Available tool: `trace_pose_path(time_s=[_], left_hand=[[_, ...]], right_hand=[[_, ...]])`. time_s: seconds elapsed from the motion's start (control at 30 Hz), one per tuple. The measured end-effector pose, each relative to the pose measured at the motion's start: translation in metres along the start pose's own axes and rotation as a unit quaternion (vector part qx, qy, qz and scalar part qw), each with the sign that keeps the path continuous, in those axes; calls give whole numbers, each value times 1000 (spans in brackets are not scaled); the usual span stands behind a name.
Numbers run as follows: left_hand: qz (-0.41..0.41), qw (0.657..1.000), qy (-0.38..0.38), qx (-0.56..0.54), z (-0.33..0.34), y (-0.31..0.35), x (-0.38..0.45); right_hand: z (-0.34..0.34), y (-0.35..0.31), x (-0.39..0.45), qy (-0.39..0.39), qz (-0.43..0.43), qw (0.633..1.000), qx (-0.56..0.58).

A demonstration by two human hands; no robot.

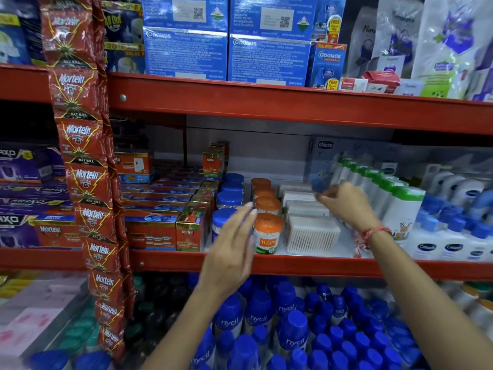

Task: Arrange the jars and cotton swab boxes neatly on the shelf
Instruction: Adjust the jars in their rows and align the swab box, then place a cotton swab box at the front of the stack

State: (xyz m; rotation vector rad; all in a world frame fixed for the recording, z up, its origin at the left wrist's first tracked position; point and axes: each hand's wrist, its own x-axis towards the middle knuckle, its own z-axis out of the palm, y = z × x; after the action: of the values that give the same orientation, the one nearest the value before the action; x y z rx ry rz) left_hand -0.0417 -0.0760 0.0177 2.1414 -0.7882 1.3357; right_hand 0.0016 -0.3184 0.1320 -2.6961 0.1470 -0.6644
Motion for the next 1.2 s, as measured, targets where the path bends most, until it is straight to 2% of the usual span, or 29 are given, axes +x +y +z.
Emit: trace_pose_path(time_s=[0.07, 0.13, 0.23, 0.37, 0.47, 0.6, 0.7, 0.83, 0.97, 1.1, 1.2], left_hand=[[-47, 995, -48, -78, 14, 38, 19], [-129, 980, -98, -117, 29, 67, 35], [-235, 958, -153, -59, 51, 89, 52], [-331, 923, -197, -1, 71, 100, 61], [-372, 912, -171, -30, 74, 103, 68], [-422, 894, -107, -103, 68, 101, 68], [-456, 873, -87, -150, 67, 100, 66], [-490, 850, -49, -187, 67, 102, 64], [-518, 826, -15, -220, 67, 102, 63], [-533, 811, -7, -241, 73, 105, 55], [-536, 805, 6, -254, 78, 107, 49]], right_hand=[[5, 15, -2, -21, 72, 997, -34], [7, 22, -7, -34, 103, 992, -58], [14, 30, -13, -80, 113, 988, -64], [23, 42, -12, -141, 144, 978, 59], [24, 44, -14, -148, 185, 956, 173], [21, 53, -13, -158, 205, 931, 258], [16, 59, -17, -172, 224, 904, 322], [10, 64, -34, -172, 210, 873, 406], [5, 75, -48, -166, 178, 828, 505], [8, 84, -51, -152, 131, 818, 539], [10, 90, -55, -136, 86, 834, 528]])
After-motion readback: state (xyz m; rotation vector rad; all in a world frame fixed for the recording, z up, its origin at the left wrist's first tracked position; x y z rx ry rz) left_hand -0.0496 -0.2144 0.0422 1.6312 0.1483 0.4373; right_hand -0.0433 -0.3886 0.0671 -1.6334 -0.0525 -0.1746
